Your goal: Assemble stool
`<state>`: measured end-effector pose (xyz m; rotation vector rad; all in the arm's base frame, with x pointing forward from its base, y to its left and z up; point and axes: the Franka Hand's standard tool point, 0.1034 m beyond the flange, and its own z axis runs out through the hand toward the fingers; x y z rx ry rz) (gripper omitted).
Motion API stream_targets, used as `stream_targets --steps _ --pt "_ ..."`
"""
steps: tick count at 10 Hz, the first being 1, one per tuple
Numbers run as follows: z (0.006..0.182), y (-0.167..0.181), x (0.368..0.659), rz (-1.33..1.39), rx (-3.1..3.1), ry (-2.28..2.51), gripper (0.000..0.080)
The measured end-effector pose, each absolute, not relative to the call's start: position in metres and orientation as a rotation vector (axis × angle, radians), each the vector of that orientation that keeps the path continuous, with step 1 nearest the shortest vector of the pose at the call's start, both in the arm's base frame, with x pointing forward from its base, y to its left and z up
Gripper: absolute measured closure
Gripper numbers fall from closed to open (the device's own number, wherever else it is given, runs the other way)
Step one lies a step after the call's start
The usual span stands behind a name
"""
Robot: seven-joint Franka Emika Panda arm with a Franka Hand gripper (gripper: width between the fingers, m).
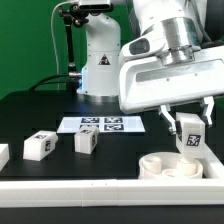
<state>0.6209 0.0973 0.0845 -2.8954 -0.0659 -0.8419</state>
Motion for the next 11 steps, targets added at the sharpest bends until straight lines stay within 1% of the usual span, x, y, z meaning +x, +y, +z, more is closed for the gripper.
stream_targets --steps 3,4,5,6,7,9,11 --pt "0.085 0.097 0.621 -0.889 -2.889 -0.06 0.0469" --pt "0.084 0.097 0.621 -0.887 -2.889 -0.06 0.0355" --pt "0.085 0.098 0.621 -0.877 -2.89 -0.058 0.0355" --pt "0.091 0.1 0.622 -0.875 -2.888 -0.064 0.0227" --pt "0.095 0.099 0.623 -0.884 -2.887 -0.065 0.0166" --pt "0.102 0.093 0.625 -0.893 -2.891 -0.06 0.0155" --pt "0.116 0.084 0.629 -0.875 -2.901 -0.072 0.015"
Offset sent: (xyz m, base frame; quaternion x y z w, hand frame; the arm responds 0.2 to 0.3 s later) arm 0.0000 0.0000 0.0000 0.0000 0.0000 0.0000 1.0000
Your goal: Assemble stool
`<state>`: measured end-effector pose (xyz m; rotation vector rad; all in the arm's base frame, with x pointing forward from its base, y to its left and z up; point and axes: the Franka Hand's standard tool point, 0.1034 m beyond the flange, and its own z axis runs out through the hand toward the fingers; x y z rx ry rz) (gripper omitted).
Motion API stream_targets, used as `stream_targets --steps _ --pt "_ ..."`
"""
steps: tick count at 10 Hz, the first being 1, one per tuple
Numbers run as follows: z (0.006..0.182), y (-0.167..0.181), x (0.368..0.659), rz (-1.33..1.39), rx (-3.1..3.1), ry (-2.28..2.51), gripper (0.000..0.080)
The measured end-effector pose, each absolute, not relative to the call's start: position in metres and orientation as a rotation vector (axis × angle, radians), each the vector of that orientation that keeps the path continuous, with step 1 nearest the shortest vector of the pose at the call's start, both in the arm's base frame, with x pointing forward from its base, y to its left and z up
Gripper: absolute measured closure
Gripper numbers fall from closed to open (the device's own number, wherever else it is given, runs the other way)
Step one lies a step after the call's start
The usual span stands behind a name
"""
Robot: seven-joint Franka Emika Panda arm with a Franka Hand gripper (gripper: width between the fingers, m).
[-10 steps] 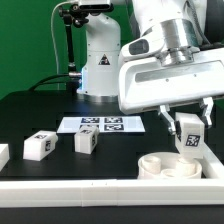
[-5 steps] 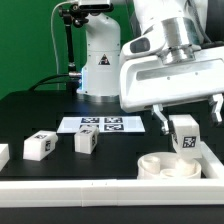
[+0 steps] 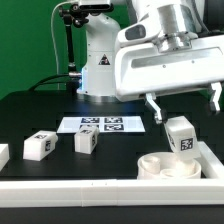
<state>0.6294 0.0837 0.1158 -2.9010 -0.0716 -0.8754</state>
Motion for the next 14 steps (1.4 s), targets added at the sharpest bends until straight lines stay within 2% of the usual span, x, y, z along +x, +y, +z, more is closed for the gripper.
stream_targets --steps 8,10,13,14 --pt "0.118 0.084 0.631 -0.869 -2.907 -0.108 0.015" --pt "0.118 0.075 0.632 -0.877 -2.918 -0.14 0.015" --pt "0.115 0.077 0.631 -0.83 -2.92 -0.143 0.015" --pt "0.108 0.086 0.624 -0.731 -2.925 -0.167 0.015"
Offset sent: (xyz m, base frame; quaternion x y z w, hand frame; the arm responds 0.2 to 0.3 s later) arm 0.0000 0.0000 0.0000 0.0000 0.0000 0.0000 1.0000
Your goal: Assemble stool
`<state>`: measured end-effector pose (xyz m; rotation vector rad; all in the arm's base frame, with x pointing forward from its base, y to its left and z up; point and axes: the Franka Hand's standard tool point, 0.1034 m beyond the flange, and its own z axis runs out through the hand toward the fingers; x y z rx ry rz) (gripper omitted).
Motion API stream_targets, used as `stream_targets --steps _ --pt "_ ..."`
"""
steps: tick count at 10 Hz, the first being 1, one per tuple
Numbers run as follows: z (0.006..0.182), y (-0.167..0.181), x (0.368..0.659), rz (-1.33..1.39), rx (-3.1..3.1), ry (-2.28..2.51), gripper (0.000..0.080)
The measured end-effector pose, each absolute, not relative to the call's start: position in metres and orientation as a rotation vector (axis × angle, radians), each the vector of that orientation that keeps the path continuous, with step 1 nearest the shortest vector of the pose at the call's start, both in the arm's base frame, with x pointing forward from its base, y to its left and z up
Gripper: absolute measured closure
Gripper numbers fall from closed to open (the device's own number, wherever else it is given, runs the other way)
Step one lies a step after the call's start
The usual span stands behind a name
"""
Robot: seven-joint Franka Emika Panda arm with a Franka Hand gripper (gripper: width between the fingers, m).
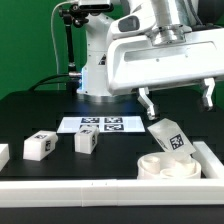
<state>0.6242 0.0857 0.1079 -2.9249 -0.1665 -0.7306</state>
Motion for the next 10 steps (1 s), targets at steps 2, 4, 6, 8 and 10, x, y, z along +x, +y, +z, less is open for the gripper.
stream_targets --steps 2,4,6,8,10 --pt "0.112 0.089 0.626 -0.54 -2.927 -0.195 0.015" --pt "0.113 0.092 0.624 -0.302 -2.922 -0.249 0.015" --pt "0.119 0.092 0.626 -0.142 -2.915 -0.294 0.015" --pt "0.119 0.093 0.63 -0.132 -2.911 -0.291 0.015" --pt "0.118 0.091 0.631 -0.161 -2.904 -0.482 0.015"
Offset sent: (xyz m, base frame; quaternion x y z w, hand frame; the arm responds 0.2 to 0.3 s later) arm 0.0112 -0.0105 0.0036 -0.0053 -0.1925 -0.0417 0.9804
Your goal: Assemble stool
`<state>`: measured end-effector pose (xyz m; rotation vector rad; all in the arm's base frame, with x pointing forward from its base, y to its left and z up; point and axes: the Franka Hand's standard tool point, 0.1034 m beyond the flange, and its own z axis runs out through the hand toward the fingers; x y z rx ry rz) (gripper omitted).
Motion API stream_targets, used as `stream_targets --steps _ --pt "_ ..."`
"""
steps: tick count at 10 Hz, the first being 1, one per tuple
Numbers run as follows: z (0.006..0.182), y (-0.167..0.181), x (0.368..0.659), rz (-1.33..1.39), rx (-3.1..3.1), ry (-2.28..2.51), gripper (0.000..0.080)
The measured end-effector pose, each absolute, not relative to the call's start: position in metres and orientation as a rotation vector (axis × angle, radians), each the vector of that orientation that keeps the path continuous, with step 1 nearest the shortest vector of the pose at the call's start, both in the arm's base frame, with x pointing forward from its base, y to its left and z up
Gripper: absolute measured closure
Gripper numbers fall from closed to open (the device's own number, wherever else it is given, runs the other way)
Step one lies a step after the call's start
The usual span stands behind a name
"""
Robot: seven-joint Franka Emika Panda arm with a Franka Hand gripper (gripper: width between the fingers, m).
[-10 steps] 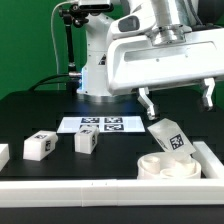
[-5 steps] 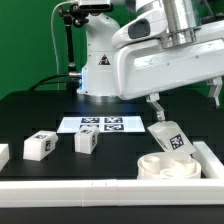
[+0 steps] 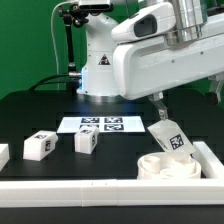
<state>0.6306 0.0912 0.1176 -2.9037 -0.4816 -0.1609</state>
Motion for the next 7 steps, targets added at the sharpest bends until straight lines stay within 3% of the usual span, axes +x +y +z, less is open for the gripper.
stream_targets --steps 3,7 --pt "0.117 0.079 0.632 -0.209 -2.792 -1.055 0.015" --pt "0.116 0.074 0.632 -0.222 -2.66 -1.435 0.015"
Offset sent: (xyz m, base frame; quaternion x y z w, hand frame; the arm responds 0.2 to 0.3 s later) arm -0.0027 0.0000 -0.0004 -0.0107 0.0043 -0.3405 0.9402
